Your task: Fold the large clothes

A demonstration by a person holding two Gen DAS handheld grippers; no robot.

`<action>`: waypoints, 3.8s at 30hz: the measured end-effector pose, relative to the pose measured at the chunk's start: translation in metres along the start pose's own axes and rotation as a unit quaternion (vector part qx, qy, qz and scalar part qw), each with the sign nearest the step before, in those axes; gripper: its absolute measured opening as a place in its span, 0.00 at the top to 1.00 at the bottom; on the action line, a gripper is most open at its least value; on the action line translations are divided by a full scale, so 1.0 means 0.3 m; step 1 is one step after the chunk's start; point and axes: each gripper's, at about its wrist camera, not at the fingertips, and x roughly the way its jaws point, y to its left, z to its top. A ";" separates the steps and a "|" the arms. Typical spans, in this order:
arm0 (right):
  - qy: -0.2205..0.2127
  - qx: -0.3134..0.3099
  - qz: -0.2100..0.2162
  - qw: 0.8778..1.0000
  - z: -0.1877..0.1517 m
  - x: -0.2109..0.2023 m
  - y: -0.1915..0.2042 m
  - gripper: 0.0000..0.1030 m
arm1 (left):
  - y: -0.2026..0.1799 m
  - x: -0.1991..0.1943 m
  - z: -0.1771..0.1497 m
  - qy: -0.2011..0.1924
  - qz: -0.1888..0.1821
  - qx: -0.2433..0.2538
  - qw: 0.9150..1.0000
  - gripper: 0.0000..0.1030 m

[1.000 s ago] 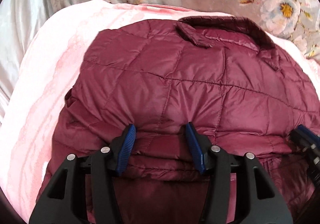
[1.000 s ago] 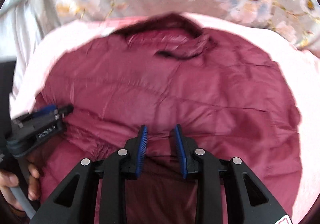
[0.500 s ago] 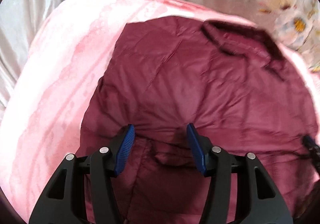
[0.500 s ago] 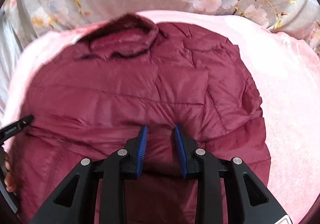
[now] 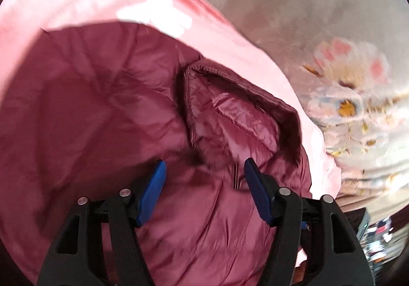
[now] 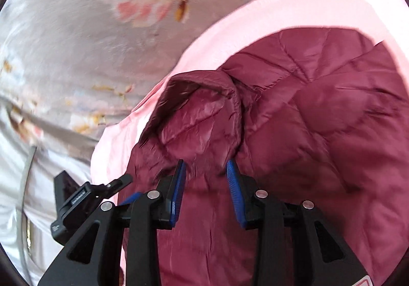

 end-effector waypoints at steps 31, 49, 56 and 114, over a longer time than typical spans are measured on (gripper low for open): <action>-0.079 -0.236 -0.154 0.956 0.011 -0.125 0.163 0.98 | -0.131 -0.070 -0.074 -0.120 0.155 0.220 0.956 0.63; -0.028 -0.278 -0.223 0.934 0.129 0.201 0.151 0.94 | -0.083 0.195 0.165 -0.058 0.160 0.157 0.973 0.60; -0.035 -0.285 -0.221 0.932 0.112 0.221 0.094 0.97 | -0.092 0.245 0.093 -0.095 0.187 0.211 0.955 0.60; -0.079 -0.239 -0.234 0.939 -0.539 -0.747 -0.097 0.36 | 0.063 -0.432 -0.485 -0.148 0.288 0.260 0.910 0.21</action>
